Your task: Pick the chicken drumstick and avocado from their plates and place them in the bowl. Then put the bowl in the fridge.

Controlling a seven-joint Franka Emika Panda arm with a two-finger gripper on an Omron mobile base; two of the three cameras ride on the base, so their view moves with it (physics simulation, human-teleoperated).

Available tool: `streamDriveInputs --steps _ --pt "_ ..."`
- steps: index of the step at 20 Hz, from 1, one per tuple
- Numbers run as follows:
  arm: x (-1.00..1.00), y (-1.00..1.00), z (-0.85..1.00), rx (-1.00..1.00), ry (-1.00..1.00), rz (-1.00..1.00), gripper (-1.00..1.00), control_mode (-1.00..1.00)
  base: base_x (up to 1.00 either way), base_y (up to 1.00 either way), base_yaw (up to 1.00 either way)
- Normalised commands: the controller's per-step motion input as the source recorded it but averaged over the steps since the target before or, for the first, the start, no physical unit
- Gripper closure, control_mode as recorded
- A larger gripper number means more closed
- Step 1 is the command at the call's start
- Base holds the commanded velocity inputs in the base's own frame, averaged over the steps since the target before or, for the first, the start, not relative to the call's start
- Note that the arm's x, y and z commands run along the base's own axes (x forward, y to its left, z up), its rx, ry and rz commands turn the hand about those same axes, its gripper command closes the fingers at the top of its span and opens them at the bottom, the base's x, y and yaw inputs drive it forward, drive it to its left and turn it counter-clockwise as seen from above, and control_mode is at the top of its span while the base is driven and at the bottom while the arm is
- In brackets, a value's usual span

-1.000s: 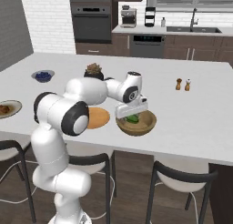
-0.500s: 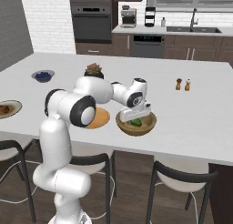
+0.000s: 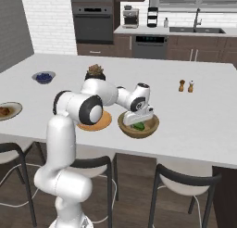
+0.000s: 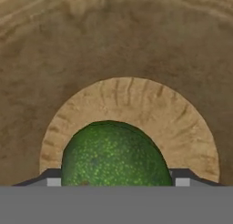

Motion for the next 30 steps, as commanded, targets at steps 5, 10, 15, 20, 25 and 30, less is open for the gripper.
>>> streamDriveInputs --steps 5,10,15,20,25,30 --pt "-0.15 0.0 0.11 0.0 -0.03 0.0 -1.0 -1.0 0.0 0.0 0.0" --pt "-0.67 0.14 0.35 0.0 -0.15 0.0 -1.0 -1.0 0.0 0.0 0.0" --pt "-0.97 0.36 0.45 0.02 -0.03 -0.08 -1.0 -1.0 0.0 0.0 0.0" --pt "-0.79 0.39 0.47 0.05 0.0 -0.37 -1.0 -1.0 0.0 0.0 0.0" --pt "-0.76 0.74 0.21 0.02 -0.02 -0.43 -1.0 -1.0 0.0 0.0 0.0" --pt "-0.78 0.58 0.52 0.01 0.0 -0.33 -1.0 -1.0 0.0 0.0 0.0"
